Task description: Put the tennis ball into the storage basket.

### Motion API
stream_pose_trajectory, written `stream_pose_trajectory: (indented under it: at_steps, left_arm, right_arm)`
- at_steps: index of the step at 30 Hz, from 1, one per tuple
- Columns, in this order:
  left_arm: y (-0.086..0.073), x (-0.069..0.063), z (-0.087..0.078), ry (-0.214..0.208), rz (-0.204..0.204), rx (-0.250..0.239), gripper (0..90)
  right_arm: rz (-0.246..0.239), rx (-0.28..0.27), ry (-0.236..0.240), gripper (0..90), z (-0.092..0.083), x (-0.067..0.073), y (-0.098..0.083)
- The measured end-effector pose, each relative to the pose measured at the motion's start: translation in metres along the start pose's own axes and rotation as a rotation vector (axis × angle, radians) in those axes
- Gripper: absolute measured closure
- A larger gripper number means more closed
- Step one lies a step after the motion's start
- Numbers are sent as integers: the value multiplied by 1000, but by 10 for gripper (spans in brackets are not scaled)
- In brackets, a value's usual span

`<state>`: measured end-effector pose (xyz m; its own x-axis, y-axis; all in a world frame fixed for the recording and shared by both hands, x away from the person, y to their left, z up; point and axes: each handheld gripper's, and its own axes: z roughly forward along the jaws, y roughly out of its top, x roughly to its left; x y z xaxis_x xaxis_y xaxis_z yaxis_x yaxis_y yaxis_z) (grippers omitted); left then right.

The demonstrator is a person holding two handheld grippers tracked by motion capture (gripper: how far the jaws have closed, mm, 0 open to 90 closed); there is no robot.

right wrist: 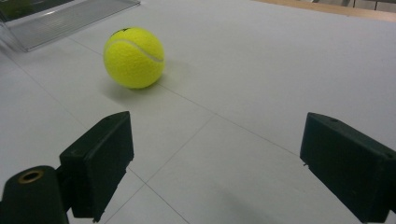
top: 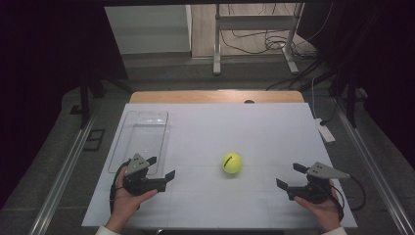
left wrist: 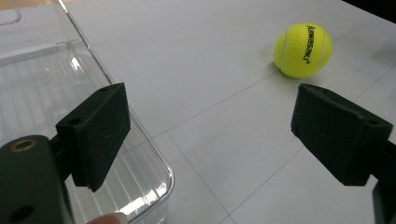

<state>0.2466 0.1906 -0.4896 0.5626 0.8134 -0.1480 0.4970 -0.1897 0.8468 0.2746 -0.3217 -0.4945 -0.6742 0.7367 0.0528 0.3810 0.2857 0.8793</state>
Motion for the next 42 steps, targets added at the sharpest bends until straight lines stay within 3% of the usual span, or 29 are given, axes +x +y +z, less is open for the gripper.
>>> stream_pose_trajectory:
  at_steps: [14,42]
  left_arm:
    - [13,-12,6,-23,41,14,133]
    - [40,-28,24,-102,75,47,132]
  right_arm:
    - [-2,-3,-1,100,-1,0,0]
    - [-2,-2,-1,100,-1,0,0]
